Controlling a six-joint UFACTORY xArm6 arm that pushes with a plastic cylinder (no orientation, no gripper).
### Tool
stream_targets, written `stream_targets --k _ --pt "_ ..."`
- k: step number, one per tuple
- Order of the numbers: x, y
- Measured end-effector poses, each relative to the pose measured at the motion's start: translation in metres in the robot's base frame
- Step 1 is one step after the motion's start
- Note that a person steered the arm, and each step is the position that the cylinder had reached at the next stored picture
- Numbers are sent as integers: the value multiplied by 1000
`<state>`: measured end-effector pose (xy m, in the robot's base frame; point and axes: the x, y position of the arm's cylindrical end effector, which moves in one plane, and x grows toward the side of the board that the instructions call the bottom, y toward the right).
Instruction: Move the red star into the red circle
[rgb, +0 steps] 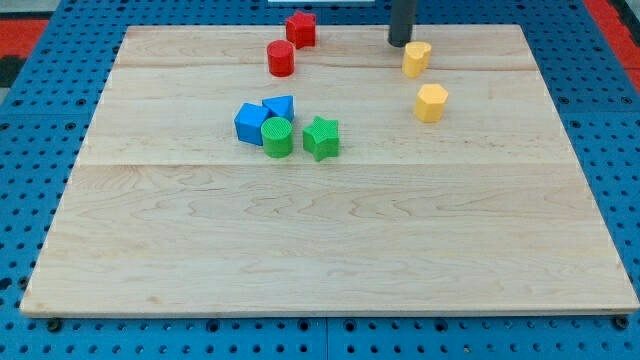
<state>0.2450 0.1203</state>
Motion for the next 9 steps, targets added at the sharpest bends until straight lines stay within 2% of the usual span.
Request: stream_targets --k 1,2,3,4,6,8,9 --pt "39 13" --pt "19 13" --pt "-38 9" --pt "-53 -9" --pt "-53 -48" --pt "-51 -137" --pt "-49 -158"
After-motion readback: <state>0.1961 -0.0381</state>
